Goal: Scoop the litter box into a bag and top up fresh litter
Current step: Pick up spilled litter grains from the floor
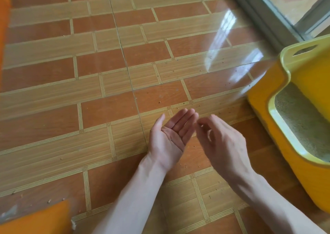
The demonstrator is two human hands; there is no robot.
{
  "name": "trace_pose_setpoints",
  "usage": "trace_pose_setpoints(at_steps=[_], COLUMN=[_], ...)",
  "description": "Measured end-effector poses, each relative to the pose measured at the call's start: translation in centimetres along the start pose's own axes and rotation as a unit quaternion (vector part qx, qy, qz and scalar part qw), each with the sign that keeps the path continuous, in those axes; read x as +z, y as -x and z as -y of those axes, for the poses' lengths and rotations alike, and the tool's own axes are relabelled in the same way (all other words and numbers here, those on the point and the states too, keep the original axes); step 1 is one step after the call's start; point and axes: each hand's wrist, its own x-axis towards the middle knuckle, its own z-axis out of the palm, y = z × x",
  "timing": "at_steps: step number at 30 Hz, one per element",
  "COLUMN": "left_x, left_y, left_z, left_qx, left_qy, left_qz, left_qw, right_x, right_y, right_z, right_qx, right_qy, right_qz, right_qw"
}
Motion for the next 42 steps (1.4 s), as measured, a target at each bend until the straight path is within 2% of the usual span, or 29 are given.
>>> trace_pose_setpoints(at_steps=[2,4,10,14,20,24,28,30,34,42], left_x=[-0.9,-1.7,-2.4,-2.1,-1.8,-1.6,-1.5,-1.4,-1.3,-0.7], left_y=[0.4,0.6,1.1,1.0,0.7,0.8,0.7,0.6,0.6,0.3], left_z=[-0.6,-1.2,-2.6,-2.8,-2.7,-2.4,-1.9,-1.6,-1.1,-1.1], left_qx=[0.02,0.042,0.076,0.084,0.085,0.089,0.091,0.085,0.062,0.045], left_qy=[0.001,0.017,0.033,0.024,-0.006,-0.022,-0.038,-0.042,-0.056,0.002], left_qz=[0.002,0.001,-0.021,-0.03,-0.043,-0.061,-0.081,-0.087,-0.079,-0.054], left_qw=[1.0,0.999,0.996,0.996,0.995,0.994,0.992,0.992,0.993,0.998], right_x=[0.3,1.3,4.1,4.8,5.1,4.7,3.2,2.5,2.5,3.9], right_y=[-0.3,-0.7,-2.3,-3.5,-4.9,-5.1,-4.2,-3.6,-2.7,-2.1], right_z=[-1.5,-3.2,-5.0,-4.6,-3.6,-3.5,-2.4,-1.0,1.7,3.0], right_qx=[0.043,0.054,-0.003,-0.029,-0.026,-0.014,-0.014,-0.032,-0.073,-0.126], right_qy=[-0.002,0.04,0.167,0.208,0.244,0.216,0.141,0.092,0.039,0.084], right_qz=[-0.012,0.018,0.114,0.145,0.26,0.238,0.116,0.092,0.108,0.143], right_qw=[0.999,0.998,0.979,0.967,0.934,0.947,0.983,0.991,0.991,0.978])
